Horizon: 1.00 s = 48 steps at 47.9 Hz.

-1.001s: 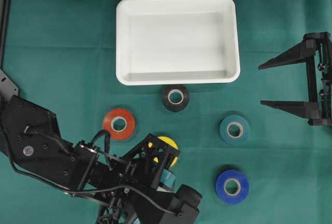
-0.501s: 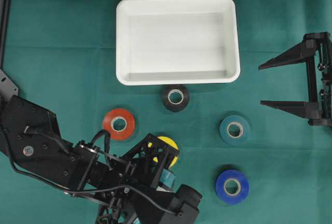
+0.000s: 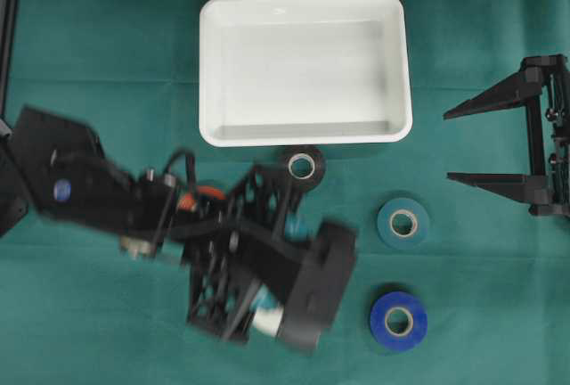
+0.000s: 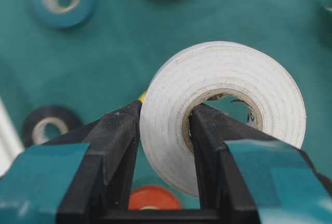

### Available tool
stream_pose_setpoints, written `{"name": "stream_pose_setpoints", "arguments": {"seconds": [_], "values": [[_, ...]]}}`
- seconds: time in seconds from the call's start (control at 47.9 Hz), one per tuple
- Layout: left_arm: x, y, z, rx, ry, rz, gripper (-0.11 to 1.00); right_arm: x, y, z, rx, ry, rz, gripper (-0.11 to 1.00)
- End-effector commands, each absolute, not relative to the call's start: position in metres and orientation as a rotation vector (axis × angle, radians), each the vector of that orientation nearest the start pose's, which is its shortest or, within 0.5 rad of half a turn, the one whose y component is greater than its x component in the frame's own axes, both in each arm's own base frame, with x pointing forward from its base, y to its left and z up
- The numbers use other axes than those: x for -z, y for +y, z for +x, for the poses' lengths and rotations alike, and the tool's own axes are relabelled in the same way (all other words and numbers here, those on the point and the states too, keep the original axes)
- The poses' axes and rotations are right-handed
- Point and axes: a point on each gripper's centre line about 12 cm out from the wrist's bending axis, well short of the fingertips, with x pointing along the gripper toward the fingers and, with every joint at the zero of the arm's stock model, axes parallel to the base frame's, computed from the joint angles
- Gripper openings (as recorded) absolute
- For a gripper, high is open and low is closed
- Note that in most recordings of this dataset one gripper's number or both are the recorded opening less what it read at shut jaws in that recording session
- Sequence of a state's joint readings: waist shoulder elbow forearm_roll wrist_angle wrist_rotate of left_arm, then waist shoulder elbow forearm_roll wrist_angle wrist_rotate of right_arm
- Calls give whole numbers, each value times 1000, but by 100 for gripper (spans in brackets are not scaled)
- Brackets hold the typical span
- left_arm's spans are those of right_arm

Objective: Pick up the tape from a random location and place it into the white case.
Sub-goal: 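Carry the white roll over the white tray with the left gripper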

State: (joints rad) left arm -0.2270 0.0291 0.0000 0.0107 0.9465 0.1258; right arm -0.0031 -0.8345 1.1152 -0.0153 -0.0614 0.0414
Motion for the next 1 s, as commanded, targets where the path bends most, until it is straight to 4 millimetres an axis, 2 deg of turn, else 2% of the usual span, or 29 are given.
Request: {"name": "stream_pose_setpoints", "arguments": {"seconds": [0.0,0.48,0.772,0.981], "values": [[-340,-74,421,212,906,200,24,-274,-1,224,5,198,25,92],[-340,36,417,-32,927,75,24,-271,-1,224,4,221,17,92],[-338,85,403,-145,940,17,24,-269,-1,223,4,235,16,92],[-334,120,386,-228,954,-28,24,-269,-1,223,4,241,14,92]]}}
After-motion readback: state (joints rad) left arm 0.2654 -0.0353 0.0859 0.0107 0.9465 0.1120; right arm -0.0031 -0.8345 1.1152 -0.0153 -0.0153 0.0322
